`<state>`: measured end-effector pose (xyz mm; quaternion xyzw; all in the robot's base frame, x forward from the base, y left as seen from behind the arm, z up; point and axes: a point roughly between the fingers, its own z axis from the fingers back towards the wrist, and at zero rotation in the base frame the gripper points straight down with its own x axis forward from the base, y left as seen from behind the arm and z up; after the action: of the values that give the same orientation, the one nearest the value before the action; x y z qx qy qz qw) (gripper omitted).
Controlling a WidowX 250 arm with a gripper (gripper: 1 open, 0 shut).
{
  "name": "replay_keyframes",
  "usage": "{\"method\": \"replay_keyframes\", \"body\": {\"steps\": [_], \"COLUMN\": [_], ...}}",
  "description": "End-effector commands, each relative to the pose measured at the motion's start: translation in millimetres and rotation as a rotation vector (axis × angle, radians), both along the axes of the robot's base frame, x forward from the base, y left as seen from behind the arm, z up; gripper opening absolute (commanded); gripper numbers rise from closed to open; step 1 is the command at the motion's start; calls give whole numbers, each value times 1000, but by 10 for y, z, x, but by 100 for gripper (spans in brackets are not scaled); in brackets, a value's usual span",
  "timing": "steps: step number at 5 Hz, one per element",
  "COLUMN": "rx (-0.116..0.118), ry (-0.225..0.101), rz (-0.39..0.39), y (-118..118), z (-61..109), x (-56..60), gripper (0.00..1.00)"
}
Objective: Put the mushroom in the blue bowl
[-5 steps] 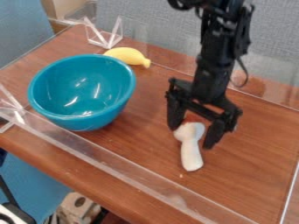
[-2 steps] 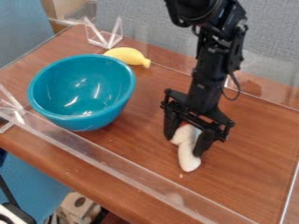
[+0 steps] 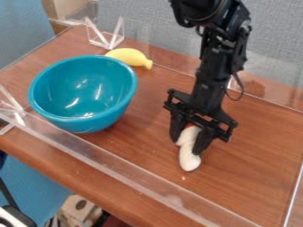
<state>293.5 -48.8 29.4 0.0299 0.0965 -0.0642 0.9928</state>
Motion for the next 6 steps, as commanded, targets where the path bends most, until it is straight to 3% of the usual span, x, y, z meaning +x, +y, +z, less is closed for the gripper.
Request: {"method": "replay_keyframes", "body": {"steps": [1, 3, 6], "rx": [0, 12, 18], "ry": [-41, -32, -10], "rz": [6, 20, 35], "y": [31, 111, 178], "z": [-4, -71, -168], "x": [164, 233, 232], "gripper": [0, 0, 0]}}
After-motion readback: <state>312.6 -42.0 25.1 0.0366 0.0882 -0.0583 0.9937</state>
